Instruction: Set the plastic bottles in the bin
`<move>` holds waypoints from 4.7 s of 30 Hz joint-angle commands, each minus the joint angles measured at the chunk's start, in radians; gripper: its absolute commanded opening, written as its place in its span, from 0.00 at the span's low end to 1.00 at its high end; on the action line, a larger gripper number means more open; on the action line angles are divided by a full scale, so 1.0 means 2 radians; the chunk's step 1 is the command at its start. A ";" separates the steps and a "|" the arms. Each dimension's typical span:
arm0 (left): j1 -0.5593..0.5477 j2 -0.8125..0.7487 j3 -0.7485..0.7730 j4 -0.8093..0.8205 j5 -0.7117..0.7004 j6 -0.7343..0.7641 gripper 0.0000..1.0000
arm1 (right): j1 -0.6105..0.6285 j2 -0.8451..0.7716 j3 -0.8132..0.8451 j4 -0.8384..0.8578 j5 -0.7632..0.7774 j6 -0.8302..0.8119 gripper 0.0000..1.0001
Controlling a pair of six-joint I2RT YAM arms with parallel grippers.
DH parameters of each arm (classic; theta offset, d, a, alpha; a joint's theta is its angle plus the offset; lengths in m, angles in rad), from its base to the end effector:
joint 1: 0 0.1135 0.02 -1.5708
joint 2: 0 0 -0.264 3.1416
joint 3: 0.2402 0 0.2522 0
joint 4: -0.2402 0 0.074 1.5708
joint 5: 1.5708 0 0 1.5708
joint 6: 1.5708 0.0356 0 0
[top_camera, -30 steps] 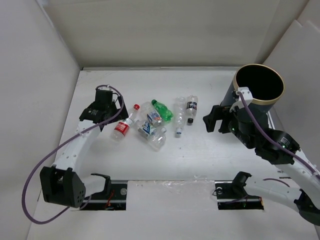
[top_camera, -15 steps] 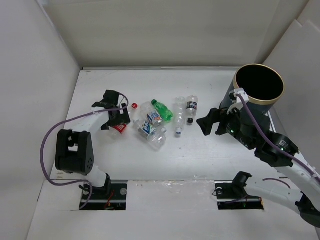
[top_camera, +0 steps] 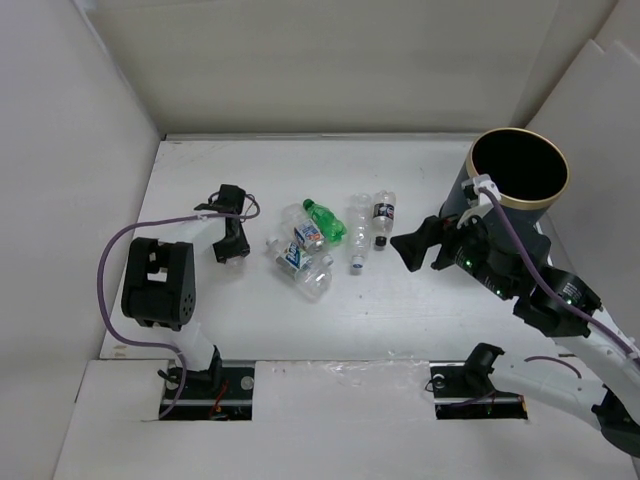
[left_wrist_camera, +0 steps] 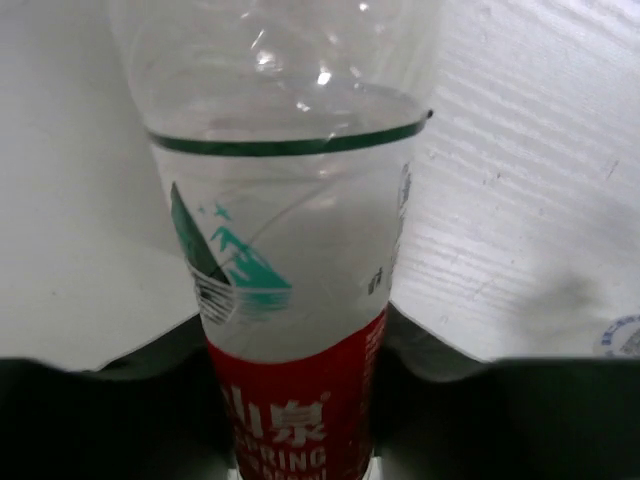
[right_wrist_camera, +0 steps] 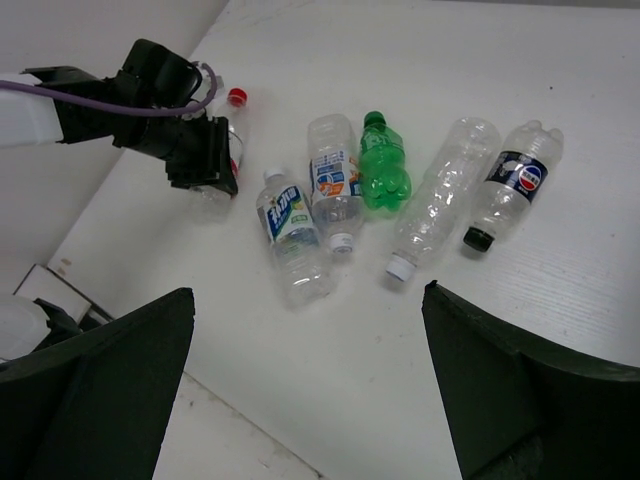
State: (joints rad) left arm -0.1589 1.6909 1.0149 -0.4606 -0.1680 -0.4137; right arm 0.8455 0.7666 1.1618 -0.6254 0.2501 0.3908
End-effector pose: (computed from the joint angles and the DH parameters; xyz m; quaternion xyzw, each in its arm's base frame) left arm 0.3230 -0.0457 0.1702 -0.1416 0.9629 0.0180 0.2290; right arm 0.0984 0.0978 0.4216 -0.0998 0.7750 0.2776 0.5590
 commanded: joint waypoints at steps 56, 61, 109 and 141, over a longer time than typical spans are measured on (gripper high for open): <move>-0.020 -0.373 0.042 0.178 0.630 0.039 0.00 | -0.008 0.399 0.205 0.485 -0.351 0.179 0.85; -0.020 -0.380 0.046 0.187 0.630 0.039 0.60 | -0.008 0.428 0.229 0.478 -0.351 0.179 0.00; -0.020 -0.304 -0.069 0.094 0.235 -0.128 1.00 | -0.530 0.309 0.272 0.028 0.071 0.155 1.00; -0.093 -0.105 -0.145 0.232 0.141 -0.302 0.97 | -0.309 0.230 0.137 0.171 -0.087 0.062 1.00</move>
State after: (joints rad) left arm -0.3466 1.4620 0.7071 -0.0391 0.1482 -0.9943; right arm 0.2096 1.2591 1.4471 -0.3904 0.1635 0.5346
